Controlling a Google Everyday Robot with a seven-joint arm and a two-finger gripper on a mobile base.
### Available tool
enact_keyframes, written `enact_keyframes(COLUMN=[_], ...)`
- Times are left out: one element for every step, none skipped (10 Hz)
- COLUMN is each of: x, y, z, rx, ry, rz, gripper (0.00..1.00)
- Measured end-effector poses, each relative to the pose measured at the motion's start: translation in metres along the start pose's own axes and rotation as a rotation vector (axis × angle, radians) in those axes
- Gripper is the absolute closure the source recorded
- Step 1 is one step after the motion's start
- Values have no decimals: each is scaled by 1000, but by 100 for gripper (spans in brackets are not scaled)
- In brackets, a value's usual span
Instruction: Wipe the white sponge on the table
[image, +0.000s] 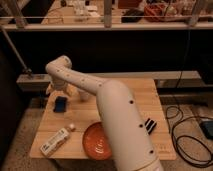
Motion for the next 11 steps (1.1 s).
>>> enact_keyframes(x=[2,4,3,-1,-6,-9,-12,-17,-21,-22,-23], y=[4,7,8,7,6,8,9,7,6,9,11], z=[9,15,22,33,41,47,53,60,66,70,73], rx=[-14,-26,-38,-55,-66,-75,-85,-95,-103,-111,-114], ry=[-10,-21,-29,-41,-52,-57,-63,-69,-74,-77,-73], rz=[3,8,7,1,-4,-9,-18,-28,-35,-35,-30], gripper=[20,20,20,20,20,20,20,20,20,22,30])
